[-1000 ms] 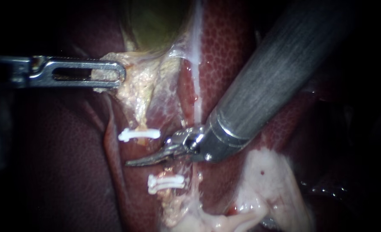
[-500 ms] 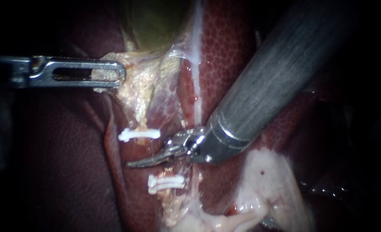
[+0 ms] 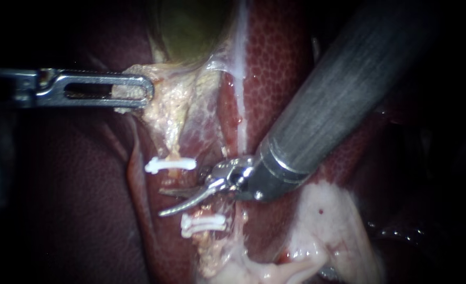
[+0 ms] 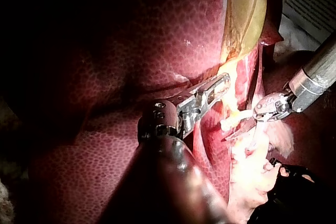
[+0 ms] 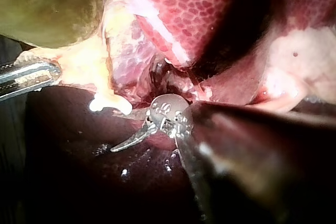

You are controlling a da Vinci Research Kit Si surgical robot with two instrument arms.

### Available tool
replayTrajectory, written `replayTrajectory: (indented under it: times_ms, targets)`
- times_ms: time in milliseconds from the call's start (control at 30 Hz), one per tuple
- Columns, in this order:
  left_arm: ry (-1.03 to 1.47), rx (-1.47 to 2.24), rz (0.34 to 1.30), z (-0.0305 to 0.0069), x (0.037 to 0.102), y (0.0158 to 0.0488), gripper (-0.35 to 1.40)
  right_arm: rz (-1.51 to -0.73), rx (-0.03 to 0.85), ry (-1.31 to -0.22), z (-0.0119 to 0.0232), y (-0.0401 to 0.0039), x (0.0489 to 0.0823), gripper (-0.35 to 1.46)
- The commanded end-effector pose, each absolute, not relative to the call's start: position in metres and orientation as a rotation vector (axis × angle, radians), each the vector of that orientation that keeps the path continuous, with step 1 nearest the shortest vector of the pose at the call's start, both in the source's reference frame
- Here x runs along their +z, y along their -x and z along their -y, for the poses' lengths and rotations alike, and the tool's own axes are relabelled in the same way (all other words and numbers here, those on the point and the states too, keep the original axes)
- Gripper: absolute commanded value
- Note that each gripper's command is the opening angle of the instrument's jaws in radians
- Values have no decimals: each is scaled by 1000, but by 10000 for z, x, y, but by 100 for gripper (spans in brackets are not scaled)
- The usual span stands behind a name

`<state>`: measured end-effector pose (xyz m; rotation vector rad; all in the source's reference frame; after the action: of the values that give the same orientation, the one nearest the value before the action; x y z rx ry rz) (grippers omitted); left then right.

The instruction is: Go back from the cut left tube

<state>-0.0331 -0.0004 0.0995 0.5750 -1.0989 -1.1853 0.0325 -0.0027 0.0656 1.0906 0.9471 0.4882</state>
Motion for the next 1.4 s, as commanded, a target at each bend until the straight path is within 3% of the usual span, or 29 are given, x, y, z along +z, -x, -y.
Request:
replayTrajectory:
  times_ms: [33,167,333,767,1400]
  targets:
    - [-575,-1185,1099,4,995,331,-35,-950,485,-1085,27,-324,656,114]
    - [-575,-1185,1099,4,995,331,-35,-996,455,-986,30,-319,652,135]
    - [-575,-1185,1099,4,995,331,-35,-1054,379,-833,32,-305,648,143]
    - [-576,-1185,1099,4,996,331,-35,-1083,329,-702,14,-228,629,143]
    - [-575,-1185,1099,4,997,332,-35,-1135,319,-517,-49,-145,540,143]
